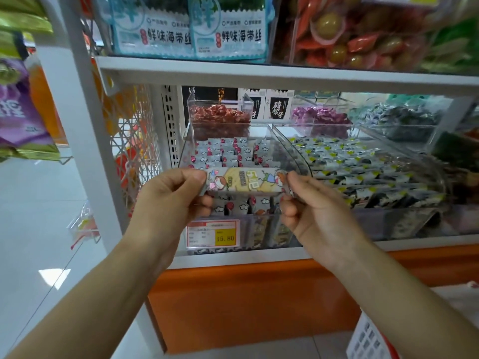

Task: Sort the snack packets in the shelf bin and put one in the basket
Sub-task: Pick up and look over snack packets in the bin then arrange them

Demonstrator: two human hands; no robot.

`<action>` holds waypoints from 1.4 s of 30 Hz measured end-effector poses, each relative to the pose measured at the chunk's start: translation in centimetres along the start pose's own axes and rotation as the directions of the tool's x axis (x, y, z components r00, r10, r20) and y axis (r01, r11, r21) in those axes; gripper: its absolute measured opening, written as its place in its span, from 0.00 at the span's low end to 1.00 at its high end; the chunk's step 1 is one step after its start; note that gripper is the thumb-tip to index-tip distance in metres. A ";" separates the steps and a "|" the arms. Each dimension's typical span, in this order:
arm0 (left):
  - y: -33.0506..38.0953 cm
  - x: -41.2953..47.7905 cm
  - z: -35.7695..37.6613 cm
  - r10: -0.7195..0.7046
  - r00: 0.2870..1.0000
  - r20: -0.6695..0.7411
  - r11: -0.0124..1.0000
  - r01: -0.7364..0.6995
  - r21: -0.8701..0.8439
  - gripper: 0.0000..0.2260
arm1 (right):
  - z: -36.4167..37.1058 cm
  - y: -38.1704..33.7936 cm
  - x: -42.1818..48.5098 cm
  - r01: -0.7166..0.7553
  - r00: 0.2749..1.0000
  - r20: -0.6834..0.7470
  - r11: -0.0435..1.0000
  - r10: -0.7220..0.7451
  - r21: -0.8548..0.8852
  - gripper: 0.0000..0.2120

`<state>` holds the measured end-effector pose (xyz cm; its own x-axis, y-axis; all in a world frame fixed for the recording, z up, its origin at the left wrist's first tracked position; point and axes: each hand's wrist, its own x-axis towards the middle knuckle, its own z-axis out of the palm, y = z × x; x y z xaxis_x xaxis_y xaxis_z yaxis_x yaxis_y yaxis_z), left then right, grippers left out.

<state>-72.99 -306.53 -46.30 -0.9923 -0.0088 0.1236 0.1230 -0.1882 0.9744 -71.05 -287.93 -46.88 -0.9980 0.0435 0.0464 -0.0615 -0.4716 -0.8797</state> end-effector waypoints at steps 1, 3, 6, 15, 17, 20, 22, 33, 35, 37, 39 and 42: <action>0.0 0.0 0.1 -0.028 1.000 0.015 0.999 0.028 -0.042 0.08 | 0.0 0.0 0.0 -0.017 1.000 0.015 0.999 0.016 0.040 0.08; 0.0 0.0 0.1 -0.099 0.993 0.062 0.988 0.106 -0.113 0.09 | -0.1 0.0 0.2 -0.022 1.000 0.020 0.995 0.020 0.098 0.08; 0.1 0.2 0.0 -0.173 0.974 0.143 0.966 0.196 -0.168 0.08 | -0.6 0.0 0.5 0.102 0.995 -0.012 0.994 -0.102 -0.035 0.05; 0.1 0.1 -0.3 -0.088 0.975 0.204 0.996 0.088 0.007 0.14 | -1.2 0.4 0.4 0.180 0.983 0.043 0.920 -0.176 -0.349 0.08; 0.2 0.2 -0.4 -0.063 0.976 0.209 0.996 0.048 0.077 0.16 | -1.2 0.5 0.4 0.198 0.980 0.055 0.879 -0.193 -0.433 0.06; 0.3 0.0 -0.5 -0.023 0.969 0.244 0.984 -0.021 0.175 0.14 | -0.9 0.7 0.4 0.224 0.974 0.072 0.861 -0.215 -0.457 0.06; 0.3 -0.1 -0.5 0.016 0.967 0.256 0.966 -0.080 0.245 0.15 | -0.8 0.6 0.4 0.233 0.972 0.089 0.857 -0.217 -0.460 0.07; 0.2 -0.4 0.1 0.034 0.951 0.308 0.846 -0.192 0.497 0.03 | -0.2 0.5 -0.2 0.402 0.902 0.197 0.580 -0.385 -0.708 0.10; 0.3 -0.3 0.0 0.031 0.956 0.290 0.828 -0.187 0.529 0.05 | 0.0 0.6 -0.3 0.436 0.887 0.234 0.559 -0.397 -0.705 0.10; 0.6 -0.1 -0.3 0.021 0.957 0.289 0.816 -0.184 0.549 0.07 | 0.1 0.7 -0.2 0.431 0.893 0.241 0.574 -0.380 -0.696 0.09; 0.9 0.0 -0.6 0.045 0.950 0.310 0.786 -0.225 0.576 0.08 | 0.0 0.7 -0.2 0.419 0.902 0.244 0.589 -0.356 -0.691 0.08; 1.2 0.2 -0.9 0.098 0.931 0.351 0.731 -0.306 0.610 0.08 | 0.0 0.9 -0.3 0.409 0.910 0.252 0.611 -0.330 -0.678 0.08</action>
<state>-73.02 -307.66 -45.32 -0.9070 0.3179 0.2760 0.4028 0.4645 0.7887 -70.80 -288.38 -47.73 -0.8917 -0.0269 0.4518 -0.4350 0.3266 -0.8391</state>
